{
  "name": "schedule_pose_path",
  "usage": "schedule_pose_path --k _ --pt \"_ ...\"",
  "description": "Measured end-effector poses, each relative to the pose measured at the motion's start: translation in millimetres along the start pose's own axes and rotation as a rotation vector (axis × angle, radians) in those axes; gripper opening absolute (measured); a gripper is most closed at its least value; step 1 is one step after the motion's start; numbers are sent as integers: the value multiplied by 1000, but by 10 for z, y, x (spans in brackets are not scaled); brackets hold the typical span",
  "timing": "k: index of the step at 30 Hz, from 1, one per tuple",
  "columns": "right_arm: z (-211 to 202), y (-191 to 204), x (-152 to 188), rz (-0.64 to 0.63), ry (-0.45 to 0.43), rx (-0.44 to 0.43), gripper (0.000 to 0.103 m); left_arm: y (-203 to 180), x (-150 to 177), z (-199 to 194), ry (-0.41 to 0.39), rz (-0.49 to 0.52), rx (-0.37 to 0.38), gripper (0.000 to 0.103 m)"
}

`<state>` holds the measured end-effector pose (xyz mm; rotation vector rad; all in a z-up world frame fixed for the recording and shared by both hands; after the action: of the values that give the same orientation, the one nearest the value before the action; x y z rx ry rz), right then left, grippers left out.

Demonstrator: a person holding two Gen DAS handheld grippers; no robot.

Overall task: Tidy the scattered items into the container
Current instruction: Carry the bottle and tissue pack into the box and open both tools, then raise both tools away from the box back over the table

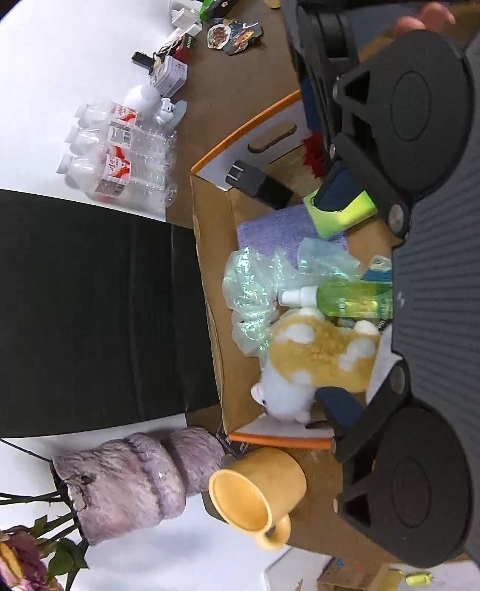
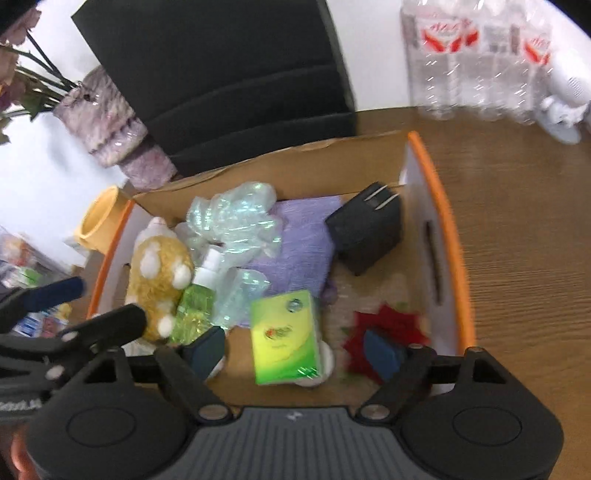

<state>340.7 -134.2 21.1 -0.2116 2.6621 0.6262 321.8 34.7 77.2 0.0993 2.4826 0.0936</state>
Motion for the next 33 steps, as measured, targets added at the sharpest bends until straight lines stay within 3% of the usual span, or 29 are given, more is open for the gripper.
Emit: schedule_pose_path --k 3,6,15,22,33 --pt "-176 49 41 -11 85 74 90 -42 15 -162 31 14 24 103" --pt "-383 97 115 -3 120 72 90 -108 89 -328 67 41 34 103" --pt "-920 236 494 -60 94 113 91 -138 354 -805 69 1 -47 103" --pt "-1171 363 788 -93 52 137 91 -164 660 -1123 56 -48 -47 103" --pt "-1364 452 1355 -131 5 99 91 -267 1186 -1534 -17 -58 -42 103"
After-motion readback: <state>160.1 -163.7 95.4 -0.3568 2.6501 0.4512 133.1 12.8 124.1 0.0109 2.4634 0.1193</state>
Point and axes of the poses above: each gripper's, at about its wrist camera, not at the fingertips, and z roughly the way its jaws point, y to its left, x to its underside, the point moved 7 cm from there along z, roughly the way its jaws point, and after that the axes turned 8 degrees about -x, right-handed, at the moved point
